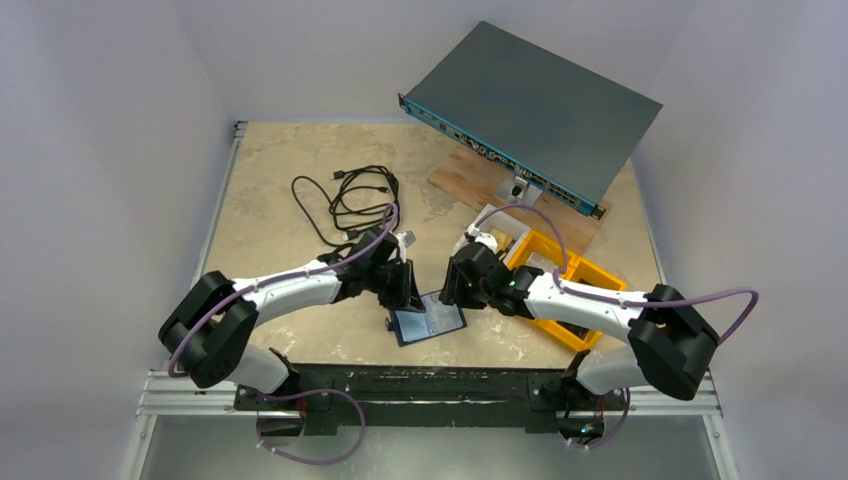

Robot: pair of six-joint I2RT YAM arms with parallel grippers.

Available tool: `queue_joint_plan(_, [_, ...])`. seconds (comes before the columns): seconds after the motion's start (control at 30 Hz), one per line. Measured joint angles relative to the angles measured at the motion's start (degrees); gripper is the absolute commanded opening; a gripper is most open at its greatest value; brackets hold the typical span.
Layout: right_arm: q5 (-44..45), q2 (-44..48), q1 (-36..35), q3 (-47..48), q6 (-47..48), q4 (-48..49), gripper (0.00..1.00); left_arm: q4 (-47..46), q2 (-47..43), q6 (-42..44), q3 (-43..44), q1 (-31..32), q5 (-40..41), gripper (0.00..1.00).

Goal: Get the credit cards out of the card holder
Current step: Remove the credit card from the card holder.

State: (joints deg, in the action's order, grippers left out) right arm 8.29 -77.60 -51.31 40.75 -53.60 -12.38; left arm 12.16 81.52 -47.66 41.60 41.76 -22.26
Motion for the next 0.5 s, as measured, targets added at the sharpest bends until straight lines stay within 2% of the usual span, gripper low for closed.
queue_joint_plan(0.2, [2.14,-0.87,-0.28,0.0,1.99,-2.05,0.26,-1.84,3.63,-0.31,-1.95,-0.07,0.2,0.0])
queue_joint_plan(0.5, [4.28,-6.16,-6.36,0.83,1.36,-4.0,0.18,-1.95,5.86,0.44,-4.37,-3.19,-0.02,0.0])
